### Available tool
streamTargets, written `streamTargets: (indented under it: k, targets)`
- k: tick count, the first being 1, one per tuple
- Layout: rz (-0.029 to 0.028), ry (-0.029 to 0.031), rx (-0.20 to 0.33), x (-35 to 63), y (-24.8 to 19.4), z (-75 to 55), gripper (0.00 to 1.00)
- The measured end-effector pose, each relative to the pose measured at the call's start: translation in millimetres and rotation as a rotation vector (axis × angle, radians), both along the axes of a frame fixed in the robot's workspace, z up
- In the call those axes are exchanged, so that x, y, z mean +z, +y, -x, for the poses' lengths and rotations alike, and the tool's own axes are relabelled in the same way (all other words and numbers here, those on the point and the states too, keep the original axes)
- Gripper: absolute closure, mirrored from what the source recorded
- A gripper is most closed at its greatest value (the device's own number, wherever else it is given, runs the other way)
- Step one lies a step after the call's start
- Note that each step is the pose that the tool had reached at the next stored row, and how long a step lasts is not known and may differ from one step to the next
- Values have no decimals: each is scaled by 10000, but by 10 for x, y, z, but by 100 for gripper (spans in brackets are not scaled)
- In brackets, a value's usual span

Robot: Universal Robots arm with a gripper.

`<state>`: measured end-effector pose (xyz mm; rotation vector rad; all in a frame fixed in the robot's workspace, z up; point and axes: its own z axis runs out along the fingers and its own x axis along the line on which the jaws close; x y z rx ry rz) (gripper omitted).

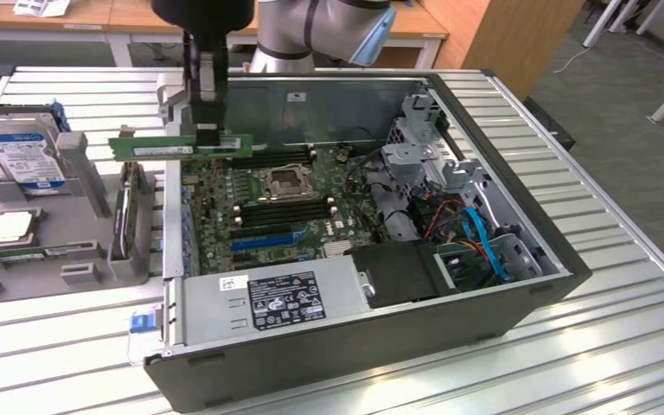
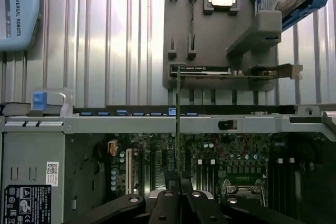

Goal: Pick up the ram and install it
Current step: 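Pick up the ram and move it above insertion slot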

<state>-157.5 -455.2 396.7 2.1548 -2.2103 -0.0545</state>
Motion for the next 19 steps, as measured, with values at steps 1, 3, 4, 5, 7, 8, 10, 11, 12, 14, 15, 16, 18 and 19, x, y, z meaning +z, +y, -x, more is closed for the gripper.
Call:
streamTargets:
  k: [1, 3, 4, 5, 7, 8, 10, 11, 12, 14, 15, 16, 18, 19]
  targets:
    - [0, 4, -1, 0, 0, -25, 88]
    - [0, 10, 0, 0, 0, -75, 88]
    - [0, 13, 0, 0, 0, -100, 88]
    - [0, 16, 2, 0, 0, -126, 88]
    - [0, 23, -1, 0, 0, -178, 88]
    - [0, 26, 0, 0, 0, -203, 88]
    - [0, 31, 0, 0, 0, -252, 88]
    - [0, 34, 1, 0, 0, -276, 88]
    - [0, 37, 1, 0, 0, -301, 88]
    - [0, 43, -1, 0, 0, -351, 88]
    - [0, 46, 0, 0, 0, -374, 88]
    - [1, 49, 0, 1, 0, -397, 88]
    - [0, 53, 1, 0, 0, -442, 88]
    - [0, 55, 1, 0, 0, -466, 88]
